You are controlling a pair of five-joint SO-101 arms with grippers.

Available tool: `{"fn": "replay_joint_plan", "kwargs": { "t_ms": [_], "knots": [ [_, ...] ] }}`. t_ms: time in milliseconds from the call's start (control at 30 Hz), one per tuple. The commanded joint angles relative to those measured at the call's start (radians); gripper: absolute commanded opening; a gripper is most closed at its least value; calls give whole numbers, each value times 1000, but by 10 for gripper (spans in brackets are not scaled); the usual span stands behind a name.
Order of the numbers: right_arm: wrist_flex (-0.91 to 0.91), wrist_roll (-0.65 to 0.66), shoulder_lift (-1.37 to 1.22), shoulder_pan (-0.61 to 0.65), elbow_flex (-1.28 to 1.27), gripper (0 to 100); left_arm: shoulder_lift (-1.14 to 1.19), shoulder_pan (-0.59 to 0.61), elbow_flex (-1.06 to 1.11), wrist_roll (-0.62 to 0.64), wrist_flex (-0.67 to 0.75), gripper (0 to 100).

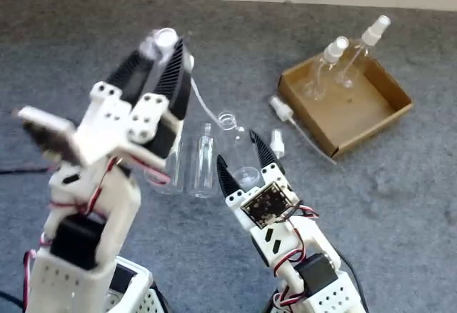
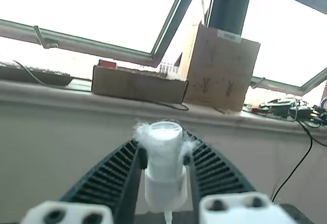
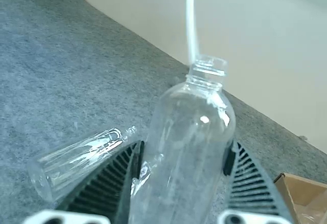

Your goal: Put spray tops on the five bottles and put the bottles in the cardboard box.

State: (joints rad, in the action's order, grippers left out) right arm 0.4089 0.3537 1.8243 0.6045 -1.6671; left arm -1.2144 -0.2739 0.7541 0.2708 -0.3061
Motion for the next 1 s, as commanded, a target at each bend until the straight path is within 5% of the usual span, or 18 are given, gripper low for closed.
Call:
{"fn": "replay_joint_plan", "kwargs": {
  "t_ms": [0,767,967],
  "knots": [
    [4,8,12,15,-124,163,-91,12,-16,-2,51,5],
    [2,12,13,12,-124,163,61,5,47,-6,135,5],
    [2,12,13,10,-124,163,62,4,-50,-6,-35,5]
  ]
}}
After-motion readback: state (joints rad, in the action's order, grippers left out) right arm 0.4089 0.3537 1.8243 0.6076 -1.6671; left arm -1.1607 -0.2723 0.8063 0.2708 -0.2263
